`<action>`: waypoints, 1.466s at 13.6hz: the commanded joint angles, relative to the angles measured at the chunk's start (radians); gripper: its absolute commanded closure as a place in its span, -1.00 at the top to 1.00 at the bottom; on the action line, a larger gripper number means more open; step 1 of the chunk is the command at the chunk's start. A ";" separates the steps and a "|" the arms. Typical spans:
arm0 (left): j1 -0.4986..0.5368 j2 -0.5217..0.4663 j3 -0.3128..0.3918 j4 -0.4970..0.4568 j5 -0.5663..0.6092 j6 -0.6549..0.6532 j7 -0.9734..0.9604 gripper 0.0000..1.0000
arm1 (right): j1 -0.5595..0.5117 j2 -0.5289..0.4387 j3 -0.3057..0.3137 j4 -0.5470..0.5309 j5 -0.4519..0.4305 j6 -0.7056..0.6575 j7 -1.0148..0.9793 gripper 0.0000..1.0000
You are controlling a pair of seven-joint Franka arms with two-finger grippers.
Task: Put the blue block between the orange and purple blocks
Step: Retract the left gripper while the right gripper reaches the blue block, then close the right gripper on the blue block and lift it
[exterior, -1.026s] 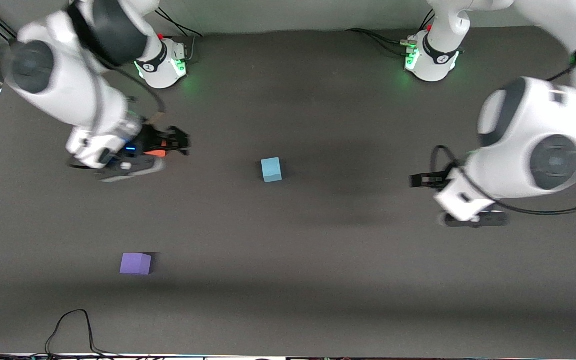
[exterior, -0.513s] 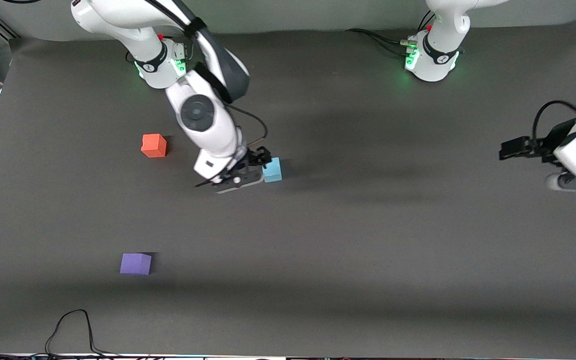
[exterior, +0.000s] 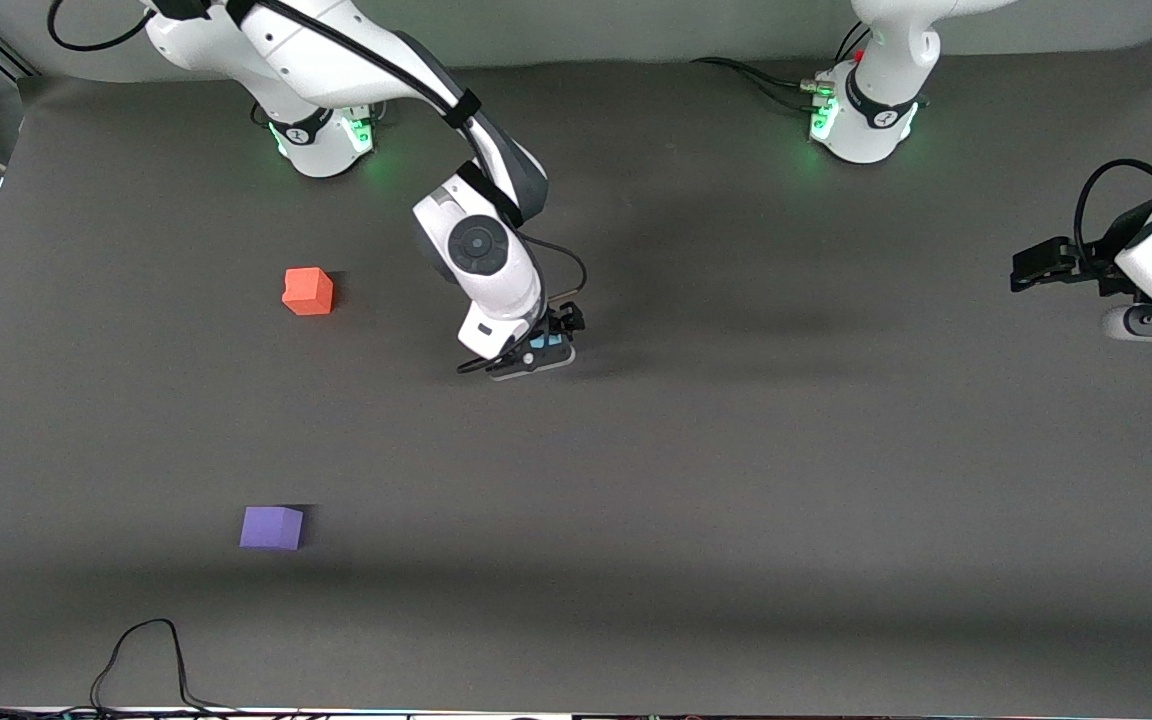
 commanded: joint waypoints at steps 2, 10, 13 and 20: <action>-0.213 -0.030 0.199 0.004 0.013 0.004 0.014 1.00 | 0.036 0.020 -0.018 -0.017 -0.006 0.036 0.073 1.00; -0.157 -0.019 0.150 0.027 -0.001 0.002 0.020 1.00 | 0.055 0.020 -0.038 -0.041 -0.006 0.049 0.107 -0.01; -0.160 -0.021 0.150 0.029 0.001 0.002 0.022 1.00 | 0.053 -0.008 -0.048 -0.050 -0.006 0.038 0.122 -0.06; -0.166 -0.021 0.150 0.029 0.001 -0.001 0.023 1.00 | 0.044 -0.280 -0.279 -0.050 -0.006 -0.252 0.033 -0.06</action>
